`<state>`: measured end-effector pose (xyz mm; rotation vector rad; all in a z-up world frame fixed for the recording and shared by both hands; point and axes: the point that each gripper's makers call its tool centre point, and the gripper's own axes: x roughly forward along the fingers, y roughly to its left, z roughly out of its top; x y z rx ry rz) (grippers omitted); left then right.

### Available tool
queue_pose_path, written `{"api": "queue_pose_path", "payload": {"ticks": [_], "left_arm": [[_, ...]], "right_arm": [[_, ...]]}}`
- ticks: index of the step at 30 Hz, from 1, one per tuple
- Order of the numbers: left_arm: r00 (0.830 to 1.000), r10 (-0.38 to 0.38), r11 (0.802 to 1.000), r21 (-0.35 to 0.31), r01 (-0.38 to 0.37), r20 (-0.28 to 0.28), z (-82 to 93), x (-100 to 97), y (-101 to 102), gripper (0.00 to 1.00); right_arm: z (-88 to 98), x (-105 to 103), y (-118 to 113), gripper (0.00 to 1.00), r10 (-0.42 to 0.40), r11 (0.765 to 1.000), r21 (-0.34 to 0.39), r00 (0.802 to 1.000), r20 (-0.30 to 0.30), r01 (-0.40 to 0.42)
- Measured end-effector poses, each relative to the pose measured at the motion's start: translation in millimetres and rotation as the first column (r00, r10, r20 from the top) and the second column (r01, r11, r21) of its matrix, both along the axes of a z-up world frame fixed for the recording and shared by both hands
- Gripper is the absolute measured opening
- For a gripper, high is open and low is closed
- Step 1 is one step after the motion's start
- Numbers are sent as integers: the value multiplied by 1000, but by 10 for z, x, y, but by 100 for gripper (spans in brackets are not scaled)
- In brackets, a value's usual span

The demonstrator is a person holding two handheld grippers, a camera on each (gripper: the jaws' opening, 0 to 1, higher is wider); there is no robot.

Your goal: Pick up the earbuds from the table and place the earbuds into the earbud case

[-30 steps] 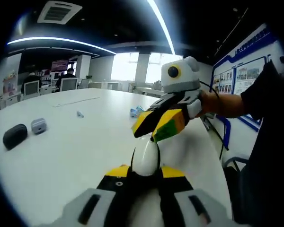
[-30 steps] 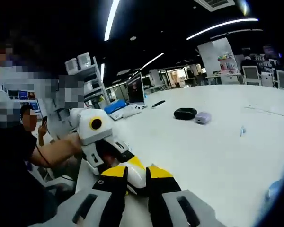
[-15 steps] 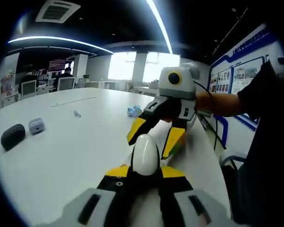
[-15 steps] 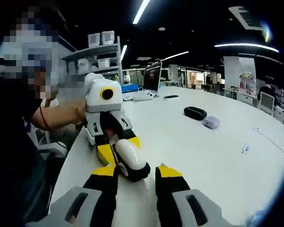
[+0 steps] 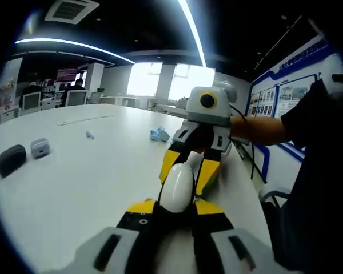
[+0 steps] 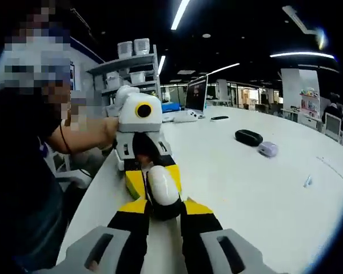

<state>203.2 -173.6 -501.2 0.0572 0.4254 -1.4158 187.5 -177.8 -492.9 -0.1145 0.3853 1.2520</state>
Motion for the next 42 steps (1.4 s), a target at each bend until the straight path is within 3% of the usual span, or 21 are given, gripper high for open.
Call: {"api": "queue_pose_path", "payload": {"ticks": [6,13,16,21,25,31,34,38,40,42], "left_arm": [[1000,25,1000,-14,-25,-5,29,2,56,26],[996,78,995,-62,-80,-40,100,46,123,25],[991,108,989,-96,-116,-76,198,101,117,25],[984,138,979,-134,-152,-109,448,279,130,26],[981,163,976,-127,-176,-101,605,542,95,27],[977,212,973,-92,-213,-22,786,1150,-48,28],[971,236,968,-82,-237,-27,759,1421,-120,29],[965,261,964,-56,-261,-17,653,1672,-206,32],[958,284,957,-58,-285,-28,622,1777,-230,33],[948,314,946,-68,-316,-48,583,1889,-261,34]], "right_arm": [[-8,-25,-12,19,-25,999,26,1000,-12,25],[23,7,-13,19,-67,993,91,992,-106,77],[121,41,-19,18,-88,982,147,978,-191,117],[374,193,-29,18,-117,968,191,964,-238,165],[523,496,-65,18,-161,950,208,935,-315,234],[658,1113,-219,19,-186,912,258,880,-436,320],[644,1346,-278,19,-201,900,257,857,-474,353],[571,1600,-320,18,-224,904,214,835,-502,371],[554,1720,-351,18,-224,897,213,815,-534,387],[521,1843,-372,18,-219,885,210,768,-602,416]]}}
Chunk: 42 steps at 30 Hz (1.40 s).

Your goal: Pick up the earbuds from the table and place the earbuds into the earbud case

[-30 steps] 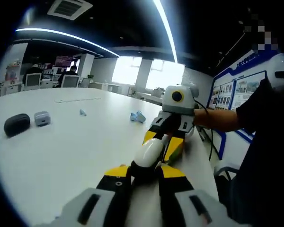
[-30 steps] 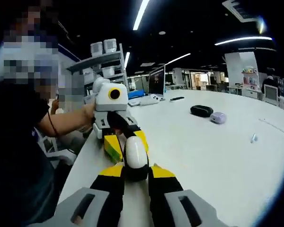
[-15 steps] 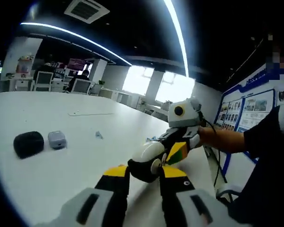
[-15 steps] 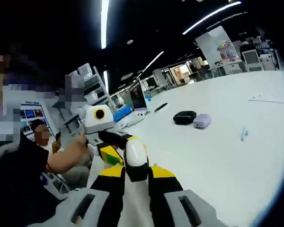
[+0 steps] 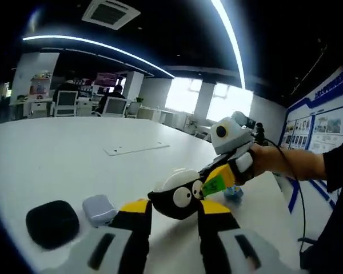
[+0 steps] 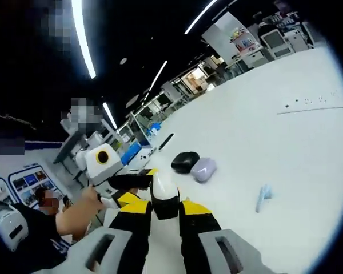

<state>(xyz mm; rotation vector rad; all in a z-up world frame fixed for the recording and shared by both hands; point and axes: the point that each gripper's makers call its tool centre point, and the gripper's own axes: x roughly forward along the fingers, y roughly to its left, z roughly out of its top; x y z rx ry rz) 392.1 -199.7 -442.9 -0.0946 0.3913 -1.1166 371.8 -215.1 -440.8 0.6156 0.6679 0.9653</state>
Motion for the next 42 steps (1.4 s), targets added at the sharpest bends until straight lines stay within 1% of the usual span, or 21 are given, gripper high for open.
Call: {"api": "queue_pose_path", "payload": {"ticks": [2,3,5,6,8,9,11,14,20,24,26,30,32,34,37,40,42], "left_arm": [[1000,27,1000,7,-27,-9,-76,98,-10,35],[999,39,999,17,-39,-10,-117,133,-17,36],[998,57,997,52,-57,6,-206,204,-37,38],[998,64,995,73,-65,14,-246,220,-52,40],[996,70,988,133,-77,53,-326,273,-65,42],[995,73,986,148,-82,64,-354,299,-88,43],[995,80,984,155,-90,67,-376,332,-95,42],[992,101,981,160,-112,74,-398,405,-92,40],[989,119,978,164,-132,87,-419,469,-121,40],[988,125,977,160,-139,94,-426,469,-119,40],[987,127,978,156,-141,95,-426,469,-114,39],[988,123,979,153,-137,95,-431,431,-110,39],[988,125,979,148,-138,92,-430,432,-105,39],[988,124,980,147,-137,92,-430,432,-102,39],[989,120,981,145,-132,90,-432,425,-102,39],[989,120,981,142,-131,87,-430,429,-96,39],[989,118,981,141,-130,86,-427,413,-88,39]], "right_arm": [[-63,82,-18,18,-4,1000,2,999,-51,5],[-104,157,-42,18,-12,1000,1,997,-77,12],[-168,250,-56,18,-23,1000,15,992,-122,25],[-208,274,-60,18,-27,999,21,988,-154,30],[-276,357,-91,18,-37,999,25,983,-179,42],[-298,359,-86,18,-38,999,22,984,-177,42],[-329,380,-101,18,-52,998,22,980,-192,57],[-395,476,-169,18,-80,996,28,968,-238,89],[-488,518,-225,18,-107,993,21,950,-293,119],[-497,604,-245,18,-120,991,19,942,-313,132],[-485,622,-232,18,-120,992,8,943,-311,129],[-478,651,-233,19,-130,991,-50,949,-287,121],[-482,655,-239,19,-139,990,-77,949,-282,122],[-520,718,-312,20,-168,983,-122,950,-265,140],[-541,717,-346,21,-187,979,-134,944,-272,156],[-545,704,-347,21,-192,978,-138,944,-270,159],[-552,668,-353,21,-195,975,-156,943,-268,158]]}}
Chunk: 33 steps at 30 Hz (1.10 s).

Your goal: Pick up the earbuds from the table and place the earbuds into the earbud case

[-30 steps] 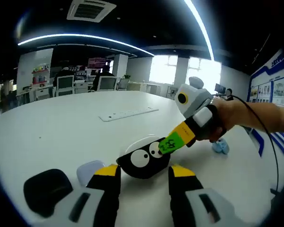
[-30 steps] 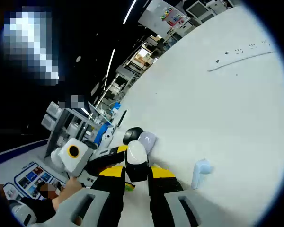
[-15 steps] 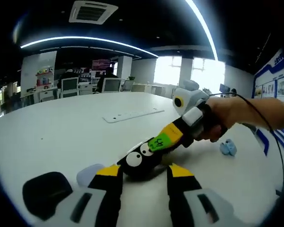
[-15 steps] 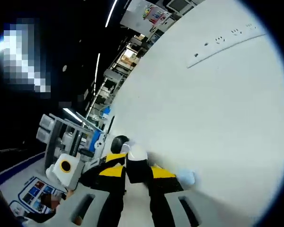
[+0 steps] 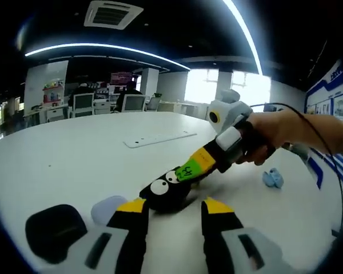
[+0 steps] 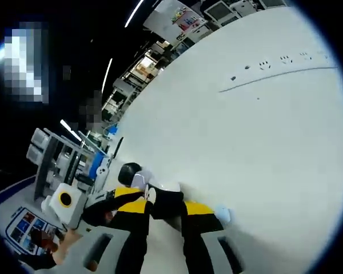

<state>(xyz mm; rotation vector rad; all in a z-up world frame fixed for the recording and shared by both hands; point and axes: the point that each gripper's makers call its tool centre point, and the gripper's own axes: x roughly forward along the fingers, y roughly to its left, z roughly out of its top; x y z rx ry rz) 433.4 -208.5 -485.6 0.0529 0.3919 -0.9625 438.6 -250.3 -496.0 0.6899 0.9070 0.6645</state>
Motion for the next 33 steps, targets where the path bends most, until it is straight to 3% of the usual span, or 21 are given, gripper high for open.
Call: {"api": "queue_pose_path", "payload": {"ticks": [4,13,19,24,28,32,33], "left_arm": [[1000,4,1000,-8,-4,2,24,-37,53,39],[1000,13,999,-41,-13,1,92,-252,98,39],[1000,13,997,-77,-12,15,244,-510,208,40],[1000,-15,996,-92,17,23,325,-714,252,45],[999,-38,993,-113,38,1,394,-960,259,51],[997,-70,969,-241,61,-29,595,-1258,257,53],[997,-73,965,-256,62,-34,617,-1311,274,54]], "right_arm": [[-27,-97,-58,20,24,998,-63,1000,16,-23],[79,-196,-106,19,15,997,-81,999,42,-12],[276,-478,-38,23,74,993,-102,985,155,-59],[404,-909,-15,26,163,977,-174,953,257,-120],[442,-1269,-60,37,238,948,-281,917,322,-147],[480,-1631,-148,41,292,918,-372,866,405,-136],[483,-1719,-164,43,289,921,-367,865,410,-133]]}}
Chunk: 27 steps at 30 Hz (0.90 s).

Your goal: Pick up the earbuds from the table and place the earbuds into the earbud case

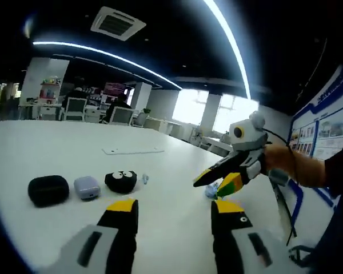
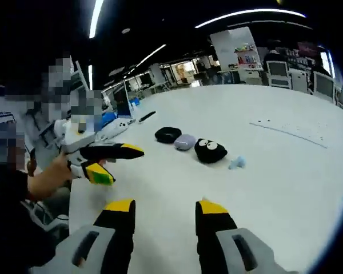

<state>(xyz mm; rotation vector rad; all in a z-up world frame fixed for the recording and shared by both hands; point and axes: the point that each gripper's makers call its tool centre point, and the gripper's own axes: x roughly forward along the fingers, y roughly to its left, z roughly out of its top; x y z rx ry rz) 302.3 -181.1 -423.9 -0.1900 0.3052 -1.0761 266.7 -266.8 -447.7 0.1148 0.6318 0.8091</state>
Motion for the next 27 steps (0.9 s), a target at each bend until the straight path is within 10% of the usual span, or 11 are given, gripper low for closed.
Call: {"api": "queue_pose_path", "payload": {"ticks": [13,27], "left_arm": [[999,-13,999,-48,11,-42,-179,-632,292,64],[992,32,998,-47,-38,-120,-511,-1036,444,63]], "right_arm": [[-79,-578,-641,47,-189,977,-63,968,165,202],[-316,-572,-1247,47,-310,950,64,944,111,304]]}}
